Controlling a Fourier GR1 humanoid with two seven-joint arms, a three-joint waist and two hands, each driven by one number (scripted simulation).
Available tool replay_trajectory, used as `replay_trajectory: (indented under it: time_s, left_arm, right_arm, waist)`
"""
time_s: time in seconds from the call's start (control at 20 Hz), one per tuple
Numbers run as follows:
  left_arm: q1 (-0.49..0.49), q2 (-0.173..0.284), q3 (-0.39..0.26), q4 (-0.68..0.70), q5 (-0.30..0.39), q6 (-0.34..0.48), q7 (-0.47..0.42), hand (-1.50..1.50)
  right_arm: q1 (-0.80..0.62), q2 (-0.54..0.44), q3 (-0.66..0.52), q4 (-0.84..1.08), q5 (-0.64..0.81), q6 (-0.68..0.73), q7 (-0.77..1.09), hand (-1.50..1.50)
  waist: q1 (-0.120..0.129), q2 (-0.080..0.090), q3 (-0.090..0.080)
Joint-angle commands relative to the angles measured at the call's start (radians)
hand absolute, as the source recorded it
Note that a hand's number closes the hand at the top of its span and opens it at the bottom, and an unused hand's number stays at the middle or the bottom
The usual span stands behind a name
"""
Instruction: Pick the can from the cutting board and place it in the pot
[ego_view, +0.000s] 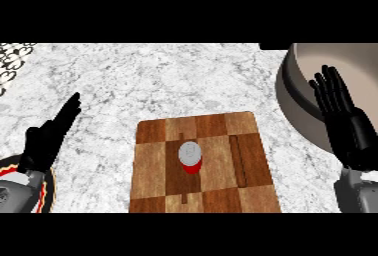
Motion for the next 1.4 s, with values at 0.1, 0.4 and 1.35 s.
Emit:
replay_trajectory:
  time_s: [0.1,0.4,1.35]
  left_arm:
    - [-0.093,-0.083,0.056,-0.065,0.032,0.051,-0.028,0.0]
    - [-0.138,-0.193,0.121,-0.116,0.113,0.097,-0.068,0.0]
    - [-0.112,-0.257,0.134,-0.14,0.039,0.133,-0.041,0.0]
  right_arm:
    - [-0.203,-0.047,0.048,0.046,-0.157,0.222,0.044,1.5]
    - [-0.329,-0.215,0.05,0.209,0.115,0.248,-0.063,-1.5]
    - [-0.429,-0.288,0.363,0.069,0.463,0.539,-0.154,-1.5]
  waist:
    - [0.046,0.028,-0.022]
    - [0.051,0.036,-0.022]
    - [0.009,0.022,-0.023]
